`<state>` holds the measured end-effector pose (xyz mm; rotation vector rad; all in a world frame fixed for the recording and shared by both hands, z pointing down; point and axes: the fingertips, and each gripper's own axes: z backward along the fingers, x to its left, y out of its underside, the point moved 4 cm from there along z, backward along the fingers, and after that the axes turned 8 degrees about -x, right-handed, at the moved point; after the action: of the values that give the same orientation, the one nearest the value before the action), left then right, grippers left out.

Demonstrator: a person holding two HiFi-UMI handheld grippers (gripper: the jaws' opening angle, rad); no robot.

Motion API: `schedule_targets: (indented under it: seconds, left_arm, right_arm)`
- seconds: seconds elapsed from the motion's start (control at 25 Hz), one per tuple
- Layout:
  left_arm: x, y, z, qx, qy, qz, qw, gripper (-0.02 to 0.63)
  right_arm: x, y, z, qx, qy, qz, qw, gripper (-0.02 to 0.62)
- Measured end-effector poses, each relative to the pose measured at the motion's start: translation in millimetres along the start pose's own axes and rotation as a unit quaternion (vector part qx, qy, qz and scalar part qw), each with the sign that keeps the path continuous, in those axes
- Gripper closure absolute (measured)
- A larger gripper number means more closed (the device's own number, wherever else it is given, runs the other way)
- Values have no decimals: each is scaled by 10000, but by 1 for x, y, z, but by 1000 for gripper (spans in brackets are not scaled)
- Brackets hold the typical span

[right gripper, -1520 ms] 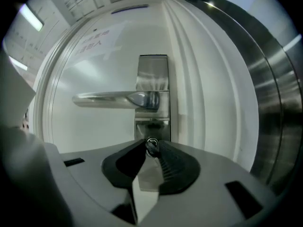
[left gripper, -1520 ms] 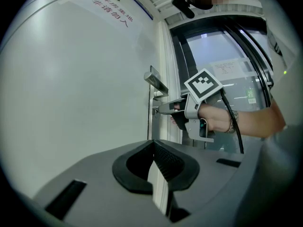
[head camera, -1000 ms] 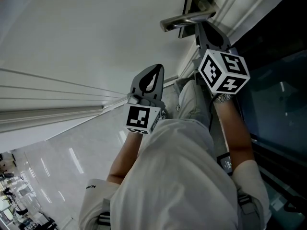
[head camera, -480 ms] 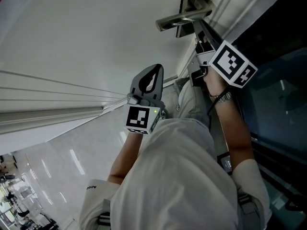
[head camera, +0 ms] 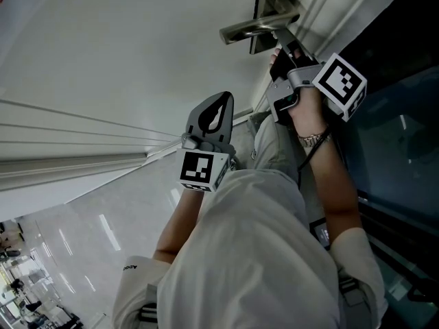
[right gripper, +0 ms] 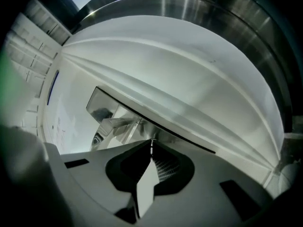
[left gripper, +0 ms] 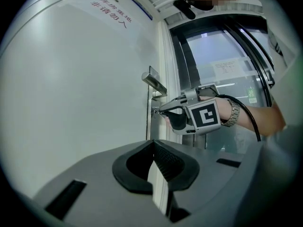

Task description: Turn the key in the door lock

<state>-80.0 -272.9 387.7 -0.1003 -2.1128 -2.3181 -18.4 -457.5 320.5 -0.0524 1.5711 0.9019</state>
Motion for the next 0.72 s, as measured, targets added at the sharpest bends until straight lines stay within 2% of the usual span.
schedule_targets:
  seconds: [0.24,0.48,0.56,0.72]
  left_arm:
    - [0,2,0,31,1,4,10000,597]
    - [-1,6,2,120,51,14,9999,597]
    - [-1,6,2,97,68,30,9999,598]
    - [0,0,0,-32,60,20,10000,597]
  right_arm:
    - [-5,1,0,-91,102,-839,9964,586]
    - [-10,2,1,-171,137,-1882,9819,586]
    - [-11,2,0,-139,126,-1919,9812,586]
    - [-12,1,1,-120,108,-1236,9922,525]
